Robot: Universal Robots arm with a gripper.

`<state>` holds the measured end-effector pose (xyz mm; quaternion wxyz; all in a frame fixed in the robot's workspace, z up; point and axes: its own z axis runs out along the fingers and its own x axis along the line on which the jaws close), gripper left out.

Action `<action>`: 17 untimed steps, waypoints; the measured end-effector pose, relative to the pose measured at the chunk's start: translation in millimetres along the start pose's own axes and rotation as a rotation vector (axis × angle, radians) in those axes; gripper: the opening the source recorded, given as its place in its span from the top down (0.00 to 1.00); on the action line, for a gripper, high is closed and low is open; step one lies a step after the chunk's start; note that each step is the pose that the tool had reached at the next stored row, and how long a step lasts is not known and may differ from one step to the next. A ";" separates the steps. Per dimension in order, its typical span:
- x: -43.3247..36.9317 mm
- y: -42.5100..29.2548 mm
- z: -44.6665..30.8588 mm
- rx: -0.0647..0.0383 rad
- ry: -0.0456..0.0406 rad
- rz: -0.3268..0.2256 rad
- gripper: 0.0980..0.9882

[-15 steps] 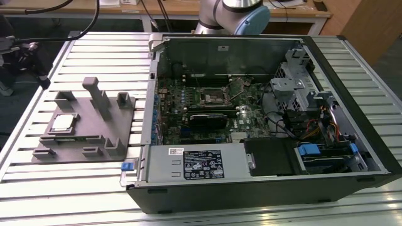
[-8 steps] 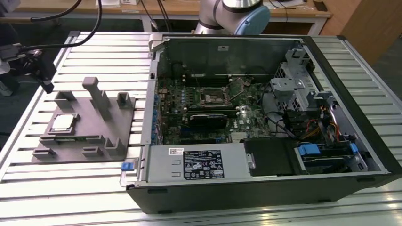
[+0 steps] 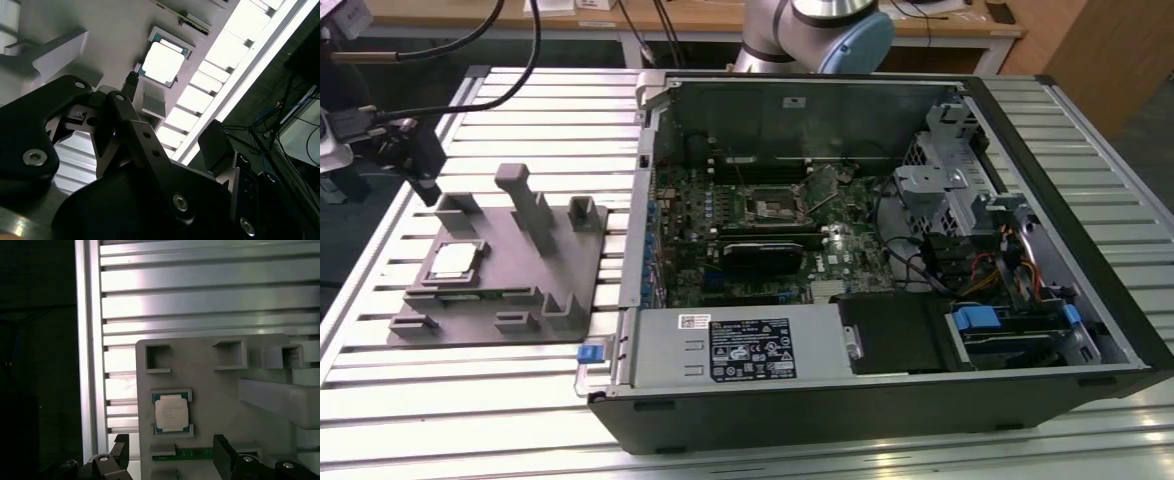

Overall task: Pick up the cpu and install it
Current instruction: 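Pick up the cpu and move it towards the insertion slot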

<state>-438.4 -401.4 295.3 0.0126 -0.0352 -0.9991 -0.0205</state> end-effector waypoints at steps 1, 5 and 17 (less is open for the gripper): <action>-0.1 -0.1 1.5 0.000 0.0000 0.000 0.26; -0.2 -0.3 8.2 0.000 0.0000 0.000 0.26; -2.1 -6.7 27.1 0.000 0.0005 -0.007 0.26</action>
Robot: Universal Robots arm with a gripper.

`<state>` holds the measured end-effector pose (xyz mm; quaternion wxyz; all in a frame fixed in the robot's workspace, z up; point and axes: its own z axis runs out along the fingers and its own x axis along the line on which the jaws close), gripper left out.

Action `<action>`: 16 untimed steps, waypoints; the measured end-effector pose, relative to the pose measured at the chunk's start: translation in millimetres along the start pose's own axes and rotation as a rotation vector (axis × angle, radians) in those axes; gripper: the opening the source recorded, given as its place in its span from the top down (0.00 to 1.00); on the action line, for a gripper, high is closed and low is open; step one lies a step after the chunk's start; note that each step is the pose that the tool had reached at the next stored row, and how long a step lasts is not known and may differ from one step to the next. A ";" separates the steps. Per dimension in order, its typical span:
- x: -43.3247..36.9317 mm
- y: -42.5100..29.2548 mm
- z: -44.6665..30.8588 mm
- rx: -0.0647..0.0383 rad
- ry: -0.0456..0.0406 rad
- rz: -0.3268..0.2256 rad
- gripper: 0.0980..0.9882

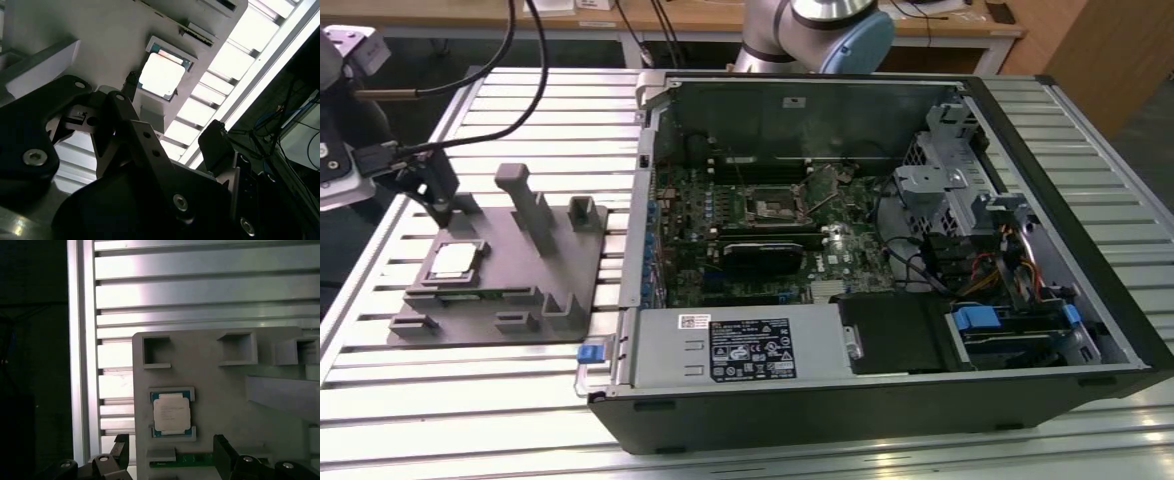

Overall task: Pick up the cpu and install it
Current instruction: 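Pick up the cpu and move it towards the insertion slot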

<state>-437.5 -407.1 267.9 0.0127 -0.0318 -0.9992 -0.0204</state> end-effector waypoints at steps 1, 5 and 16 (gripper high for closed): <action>-0.6 0.0 1.0 0.000 0.0004 0.000 0.26; -1.2 -0.1 5.2 0.000 0.0003 0.000 0.26; -1.5 -0.7 15.6 0.000 0.0007 -0.004 0.26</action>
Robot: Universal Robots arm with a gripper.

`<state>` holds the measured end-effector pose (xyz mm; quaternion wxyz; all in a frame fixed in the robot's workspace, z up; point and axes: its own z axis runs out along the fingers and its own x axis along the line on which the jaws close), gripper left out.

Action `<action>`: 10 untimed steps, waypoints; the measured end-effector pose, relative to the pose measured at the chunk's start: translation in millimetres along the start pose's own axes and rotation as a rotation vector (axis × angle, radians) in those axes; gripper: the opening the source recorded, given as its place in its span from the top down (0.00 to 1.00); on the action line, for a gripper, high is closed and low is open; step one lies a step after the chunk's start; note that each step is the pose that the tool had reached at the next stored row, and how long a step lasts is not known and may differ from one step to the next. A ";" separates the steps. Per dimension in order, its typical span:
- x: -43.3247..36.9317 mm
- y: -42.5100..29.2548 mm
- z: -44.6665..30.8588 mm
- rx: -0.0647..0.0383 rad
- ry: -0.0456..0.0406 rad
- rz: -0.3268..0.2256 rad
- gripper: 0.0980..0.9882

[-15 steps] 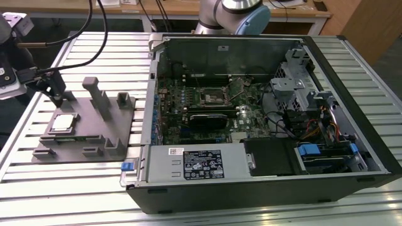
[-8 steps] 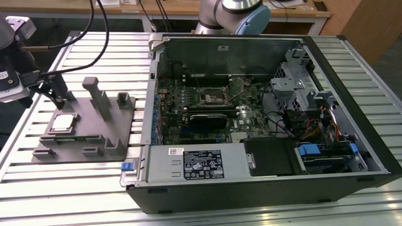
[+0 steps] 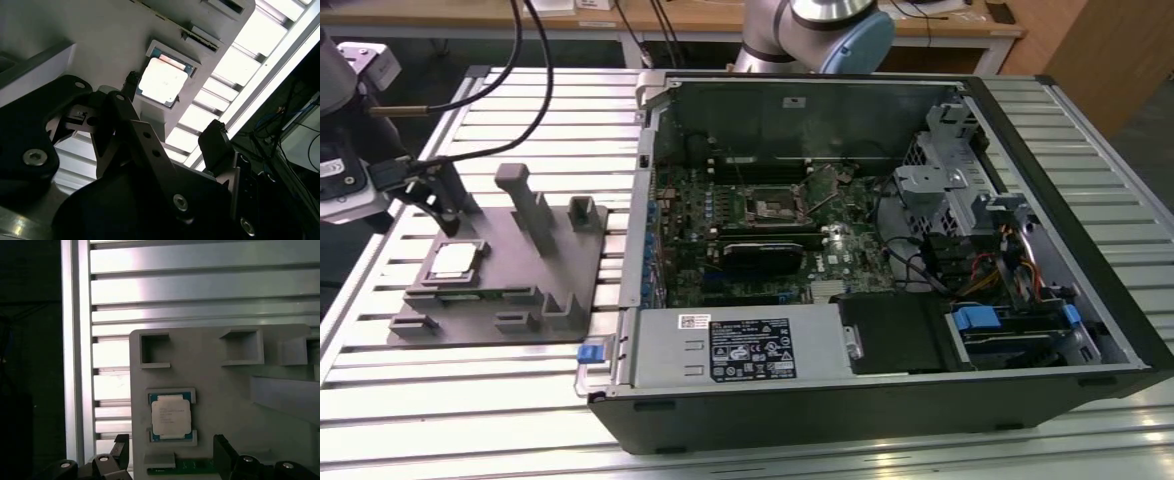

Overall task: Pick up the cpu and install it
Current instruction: 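Pick up the cpu and move it towards the insertion slot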

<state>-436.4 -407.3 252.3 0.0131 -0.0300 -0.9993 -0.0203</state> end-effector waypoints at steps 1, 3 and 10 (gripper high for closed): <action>0.0 -0.1 0.9 0.000 0.0001 0.000 0.26; -0.1 -0.3 2.9 0.000 0.0001 0.000 0.26; -0.4 -0.8 13.6 0.000 0.0001 -0.001 0.26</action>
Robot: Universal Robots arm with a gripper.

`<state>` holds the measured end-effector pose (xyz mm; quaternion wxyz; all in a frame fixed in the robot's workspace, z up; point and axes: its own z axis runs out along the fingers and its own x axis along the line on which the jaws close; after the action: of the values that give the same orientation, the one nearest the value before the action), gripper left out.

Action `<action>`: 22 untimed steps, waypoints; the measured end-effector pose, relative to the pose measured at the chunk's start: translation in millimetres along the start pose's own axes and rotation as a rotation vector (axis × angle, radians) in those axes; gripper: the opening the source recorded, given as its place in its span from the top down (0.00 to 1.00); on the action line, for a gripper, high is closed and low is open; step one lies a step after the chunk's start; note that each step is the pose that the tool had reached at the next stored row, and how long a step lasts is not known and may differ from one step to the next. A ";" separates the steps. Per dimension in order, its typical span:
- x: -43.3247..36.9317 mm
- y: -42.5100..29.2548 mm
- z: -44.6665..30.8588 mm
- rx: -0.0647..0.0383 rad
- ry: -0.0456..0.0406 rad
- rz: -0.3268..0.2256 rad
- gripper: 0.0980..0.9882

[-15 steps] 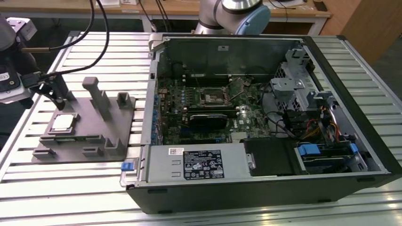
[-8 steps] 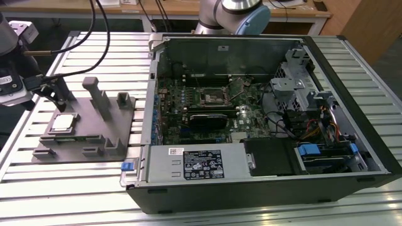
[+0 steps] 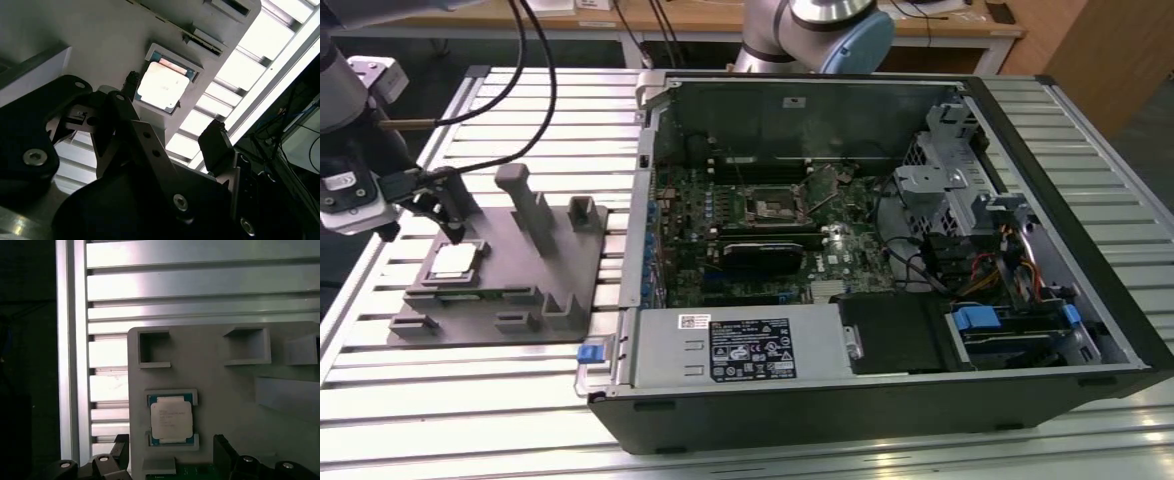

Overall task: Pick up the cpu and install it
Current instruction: 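Pick up the cpu and move it towards the insertion slot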

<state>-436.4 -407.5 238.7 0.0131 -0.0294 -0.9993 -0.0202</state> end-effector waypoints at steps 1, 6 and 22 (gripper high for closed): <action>0.0 -0.1 1.8 0.000 -0.0001 0.000 0.26; -0.2 -0.4 7.5 0.000 -0.0065 -0.002 0.26; -0.8 -1.3 25.7 -0.017 -0.0161 -0.013 0.26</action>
<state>-436.4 -407.8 212.9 0.0047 -0.0230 -0.9993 -0.0287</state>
